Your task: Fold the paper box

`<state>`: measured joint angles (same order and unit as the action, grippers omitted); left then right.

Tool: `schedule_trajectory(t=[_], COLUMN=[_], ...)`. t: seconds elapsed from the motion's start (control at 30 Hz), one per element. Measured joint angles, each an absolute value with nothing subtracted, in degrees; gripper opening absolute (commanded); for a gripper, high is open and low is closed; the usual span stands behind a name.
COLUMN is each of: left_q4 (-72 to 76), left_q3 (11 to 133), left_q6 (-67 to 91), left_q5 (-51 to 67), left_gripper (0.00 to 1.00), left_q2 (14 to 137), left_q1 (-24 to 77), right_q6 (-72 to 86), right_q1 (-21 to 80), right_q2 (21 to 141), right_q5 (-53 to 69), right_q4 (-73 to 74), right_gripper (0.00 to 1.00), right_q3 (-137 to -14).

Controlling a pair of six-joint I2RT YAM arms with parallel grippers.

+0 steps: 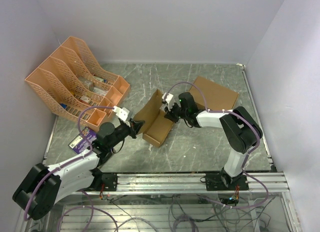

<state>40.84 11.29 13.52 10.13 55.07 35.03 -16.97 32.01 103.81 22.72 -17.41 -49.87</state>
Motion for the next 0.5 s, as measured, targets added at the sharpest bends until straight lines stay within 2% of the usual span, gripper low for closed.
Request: schedule_trajectory(t=[0.03, 0.13, 0.17, 0.5], left_q4=[40.8, 40.6, 40.6, 40.7], left_q3=[11.2, 11.1, 11.1, 11.0], left_q6=[13.5, 13.3, 13.2, 12.0], left_q5=[10.1, 10.1, 10.1, 10.1], left_gripper=[0.07, 0.07, 0.07, 0.07], left_q2=[55.0, 54.7, 54.7, 54.8], left_q1=[35.0, 35.0, 35.0, 35.0], right_q6=[-17.2, -18.0, -18.5, -21.6], right_q1=[32.4, 33.2, 33.4, 33.5], right_q2=[103.8, 103.8, 103.9, 104.1], right_q5=[22.1, 20.8, 20.2, 18.3], right_q4=[-17.2, -15.8, -15.0, -11.4], right_gripper=[0.04, 0.24, 0.26, 0.35], right_q3=[-50.0, -50.7, -51.2, -53.2])
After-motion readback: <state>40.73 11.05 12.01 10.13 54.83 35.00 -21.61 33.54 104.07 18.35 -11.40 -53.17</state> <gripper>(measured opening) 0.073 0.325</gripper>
